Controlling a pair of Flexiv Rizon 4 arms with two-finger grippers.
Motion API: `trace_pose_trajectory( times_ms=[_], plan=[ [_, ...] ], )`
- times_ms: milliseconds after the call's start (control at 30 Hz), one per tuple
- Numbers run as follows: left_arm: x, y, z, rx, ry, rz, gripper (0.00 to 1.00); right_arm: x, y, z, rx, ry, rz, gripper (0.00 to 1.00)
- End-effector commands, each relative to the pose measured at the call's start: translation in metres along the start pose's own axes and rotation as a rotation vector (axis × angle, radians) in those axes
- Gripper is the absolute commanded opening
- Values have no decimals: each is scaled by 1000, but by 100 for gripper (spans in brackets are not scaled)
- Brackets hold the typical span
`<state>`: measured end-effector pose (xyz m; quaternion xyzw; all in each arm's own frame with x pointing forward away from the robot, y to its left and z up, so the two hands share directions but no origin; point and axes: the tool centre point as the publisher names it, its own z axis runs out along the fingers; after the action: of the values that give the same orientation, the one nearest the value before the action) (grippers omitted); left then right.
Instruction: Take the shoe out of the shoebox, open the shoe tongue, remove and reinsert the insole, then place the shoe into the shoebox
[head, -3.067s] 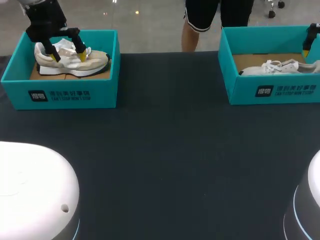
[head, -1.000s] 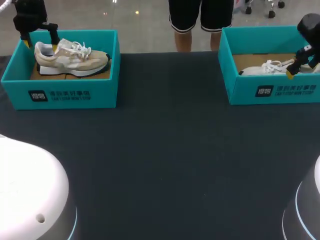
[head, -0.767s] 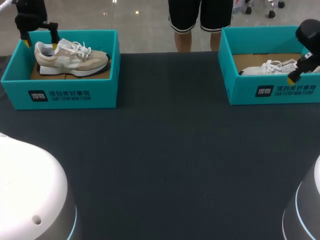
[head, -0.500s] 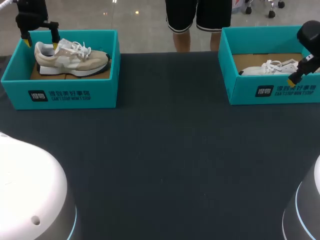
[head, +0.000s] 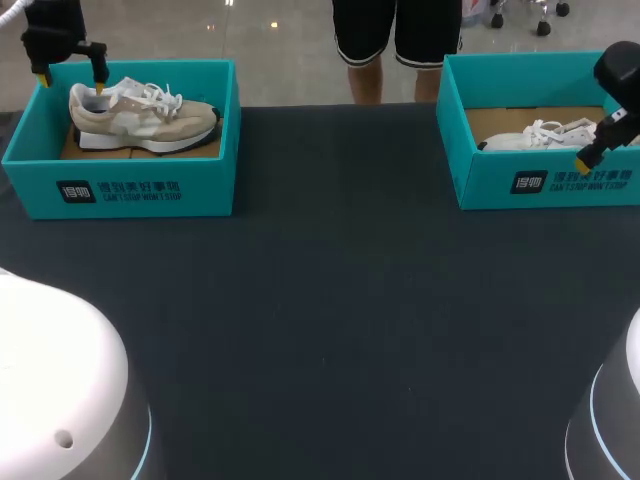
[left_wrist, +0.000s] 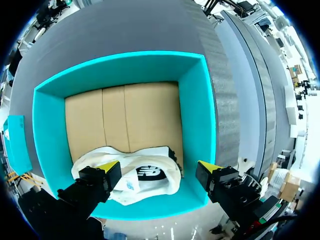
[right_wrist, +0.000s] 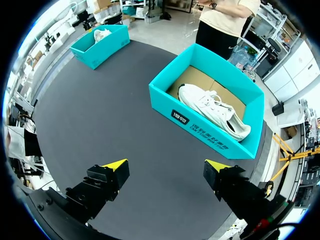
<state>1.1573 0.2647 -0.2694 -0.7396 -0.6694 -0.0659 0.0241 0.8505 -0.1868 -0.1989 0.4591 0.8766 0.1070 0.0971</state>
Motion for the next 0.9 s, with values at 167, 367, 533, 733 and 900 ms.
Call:
trace_pose_trajectory(
  times_ms=[167,367,533,733,900],
  plan=[
    [14,24,25,32,-21,-3,100,0,0,1,0,1,-1,100],
    [15,42,32,60,-43,3,74,0,0,1,0,1,-1,100],
    [13,51,33,64,-72,12,65,0,0,1,0,1,-1,100],
    [16,55,35,64,-96,27,45,0,0,1,0,1,-1,100],
    [24,53,38,58,-99,36,57,0,0,1,0,1,-1,100]
  ],
)
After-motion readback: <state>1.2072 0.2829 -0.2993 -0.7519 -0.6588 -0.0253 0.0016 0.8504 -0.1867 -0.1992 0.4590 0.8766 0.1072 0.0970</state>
